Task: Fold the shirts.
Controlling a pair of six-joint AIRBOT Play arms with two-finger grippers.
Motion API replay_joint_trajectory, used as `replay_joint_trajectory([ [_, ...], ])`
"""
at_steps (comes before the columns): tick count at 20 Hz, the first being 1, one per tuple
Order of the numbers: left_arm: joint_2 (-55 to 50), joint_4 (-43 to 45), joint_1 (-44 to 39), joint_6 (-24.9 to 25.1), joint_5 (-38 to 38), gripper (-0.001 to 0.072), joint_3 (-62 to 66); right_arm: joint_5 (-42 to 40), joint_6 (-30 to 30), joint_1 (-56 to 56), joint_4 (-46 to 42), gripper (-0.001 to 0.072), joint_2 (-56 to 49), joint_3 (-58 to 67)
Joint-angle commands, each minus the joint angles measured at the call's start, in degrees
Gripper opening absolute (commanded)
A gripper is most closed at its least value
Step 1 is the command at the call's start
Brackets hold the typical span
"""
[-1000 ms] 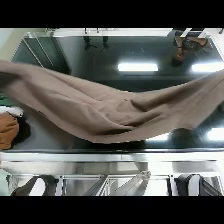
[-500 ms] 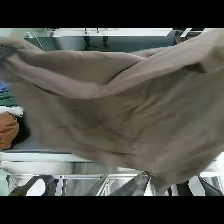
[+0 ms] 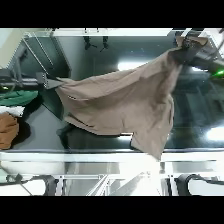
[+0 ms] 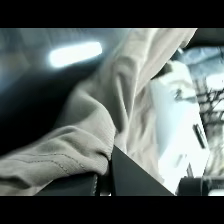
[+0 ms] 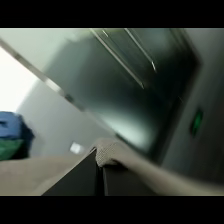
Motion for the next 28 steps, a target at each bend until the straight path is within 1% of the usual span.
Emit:
replay_joint_trajectory([
  [1,-12.9,0.6,0.2,-3.1,-2.6,0.0021,4.1,-1.7,-0.4,0.5,1.3,0.0026,-10.0,0.1],
  [2,-15.7,0.6,-0.7,-4.1,-2.7,0.0018,6.9,-1.7,-0.4,0.5,1.4,0.0026,-11.0,0.1],
  [3,-18.0,0.6,-1.5,-4.7,-2.7,0.0047,9.7,-2.1,-0.4,0.5,1.4,0.0028,-11.7,0.1],
  [4,-20.1,0.6,-2.3,-6.4,-2.7,0.0327,13.1,-2.8,-0.3,0.7,1.4,0.0051,-11.9,0.1],
  [5,-21.9,0.6,-2.7,-8.8,-2.5,0.0517,16.4,-3.2,0.2,0.6,1.4,0.0195,-11.9,0.1],
  [6,-23.3,0.7,-2.8,-11.2,-1.8,0.0700,19.8,-2.7,1.5,0.1,1.3,0.0380,-11.6,0.2],
  [7,-24.3,0.7,-2.5,-13.2,-0.1,0.0712,22.7,-1.3,2.7,-0.8,1.0,0.0437,-11.1,0.2],
  [8,-24.9,0.7,-1.9,-15.3,2.4,0.0712,25.2,0.4,4.5,-2.1,-0.5,0.0445,-10.2,0.2],
  [10,-25.2,2.7,0.1,-19.3,9.2,0.0700,28.0,3.8,11.3,-6.0,-8.3,0.0445,-7.6,0.2],
  [11,-24.9,4.3,1.0,-20.6,12.3,0.0643,27.8,5.8,14.6,-8.0,-12.3,0.0445,-6.3,0.2],
  [12,-24.1,6.8,2.1,-21.8,15.1,0.0624,26.2,8.2,17.6,-10.2,-15.7,0.0445,-4.9,-0.1],
  [13,-22.6,9.0,2.9,-22.3,16.3,0.0624,22.9,10.6,19.8,-12.0,-17.9,0.0444,-3.7,-0.8],
  [15,-17.2,14.4,4.4,-21.9,15.3,0.0624,12.1,13.6,21.8,-14.8,-19.1,0.0439,-1.5,-3.9],
  [18,-8.0,24.3,7.7,-21.2,10.4,0.0625,-4.1,12.7,24.5,-17.9,-19.7,0.0436,3.3,-13.8],
  [20,-3.2,27.7,10.2,-21.0,6.8,0.0625,-11.4,10.4,29.2,-19.1,-24.8,0.0436,7.4,-21.2],
  [21,-1.6,28.1,11.3,-20.6,5.6,0.0626,-13.6,8.4,32.3,-19.1,-29.2,0.0437,9.6,-24.1],
  [22,-0.5,28.1,12.0,-19.8,4.5,0.0626,-14.9,6.4,36.7,-19.1,-35.3,0.0440,11.8,-26.7],
  [23,0.1,28.1,12.1,-19.1,4.3,0.0626,-15.6,5.0,41.3,-19.1,-41.0,0.0500,13.5,-28.8],
  [24,0.2,28.0,12.0,-18.7,4.5,0.0626,-15.5,4.7,44.0,-18.9,-44.5,0.0593,14.4,-30.4],
  [26,0.1,27.9,11.4,-18.6,4.5,0.0625,-15.1,5.6,44.1,-18.9,-45.0,0.0604,14.3,-33.5],
  [28,0.1,27.9,10.3,-18.6,4.9,0.0625,-13.8,5.0,41.7,-18.4,-43.0,0.0602,13.4,-36.3],
])
